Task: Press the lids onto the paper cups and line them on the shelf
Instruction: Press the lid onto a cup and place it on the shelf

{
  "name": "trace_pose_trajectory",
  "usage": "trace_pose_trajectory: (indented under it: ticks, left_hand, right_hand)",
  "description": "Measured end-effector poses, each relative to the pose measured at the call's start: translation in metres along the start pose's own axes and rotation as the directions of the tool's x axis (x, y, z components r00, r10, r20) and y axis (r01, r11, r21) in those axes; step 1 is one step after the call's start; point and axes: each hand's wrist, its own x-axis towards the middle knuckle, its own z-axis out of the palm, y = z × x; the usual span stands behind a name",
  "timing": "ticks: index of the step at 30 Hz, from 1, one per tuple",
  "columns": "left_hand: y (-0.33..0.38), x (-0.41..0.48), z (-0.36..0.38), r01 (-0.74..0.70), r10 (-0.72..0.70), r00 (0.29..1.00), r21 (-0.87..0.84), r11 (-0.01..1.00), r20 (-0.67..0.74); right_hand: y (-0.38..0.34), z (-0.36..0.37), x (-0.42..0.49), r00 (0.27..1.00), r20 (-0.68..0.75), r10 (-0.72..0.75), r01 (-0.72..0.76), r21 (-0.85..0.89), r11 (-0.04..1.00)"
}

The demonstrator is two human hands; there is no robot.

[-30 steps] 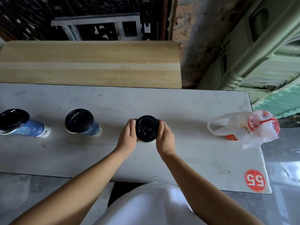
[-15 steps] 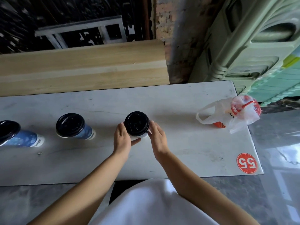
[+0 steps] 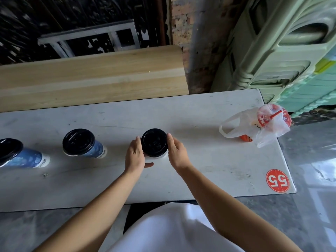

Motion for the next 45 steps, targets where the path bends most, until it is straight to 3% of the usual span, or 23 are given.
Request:
trace_pose_trajectory:
  ticks: [9, 13, 17, 20, 23, 28, 36, 40, 45]
  left_hand:
    - [0.01, 0.002, -0.004, -0.04, 0.046, 0.993, -0.06, 0.997, 0.105]
    - [0.021, 0.002, -0.003, -0.048, 0.064, 0.99, -0.124, 0.991, 0.129]
    - [0.01, -0.007, 0.008, 0.026, -0.015, 0.999, -0.242, 0.97, 0.046]
    - [0.0, -0.013, 0.011, 0.035, -0.036, 0.999, -0.289, 0.957, 0.004]
    - [0.003, -0.008, 0.004, 0.037, -0.04, 0.999, -0.221, 0.974, -0.009]
    - [0.013, 0.007, -0.009, 0.041, -0.036, 0.999, -0.129, 0.991, 0.04]
    - [0.014, 0.015, -0.009, 0.011, -0.006, 0.995, -0.055, 0.998, 0.103]
    - [0.02, 0.018, -0.008, -0.01, 0.01, 0.992, -0.003, 1.0, 0.125]
    - [0.02, 0.022, -0.005, -0.179, 0.185, 0.966, -0.046, 0.983, 0.179]
  right_hand:
    - [-0.011, 0.001, 0.001, 0.999, 0.022, 0.045, -0.045, 0.012, 0.999]
    - [-0.01, 0.0, 0.001, 0.983, 0.116, 0.145, -0.17, 0.251, 0.953]
    - [0.001, 0.014, -0.006, 0.995, 0.018, 0.094, -0.095, 0.341, 0.935]
    - [0.002, 0.014, -0.006, 0.997, -0.008, 0.073, -0.067, 0.315, 0.947]
    - [0.003, 0.007, -0.008, 0.999, 0.014, 0.053, -0.054, 0.272, 0.961]
    - [0.01, 0.012, -0.014, 0.999, 0.039, -0.01, 0.003, 0.166, 0.986]
    - [0.016, 0.019, -0.005, 0.992, -0.066, -0.105, 0.105, 0.006, 0.994]
    - [0.006, 0.022, 0.0, 0.996, -0.089, -0.019, 0.017, -0.016, 1.0]
    - [-0.016, 0.012, 0.005, 0.986, 0.02, 0.164, -0.164, 0.271, 0.948]
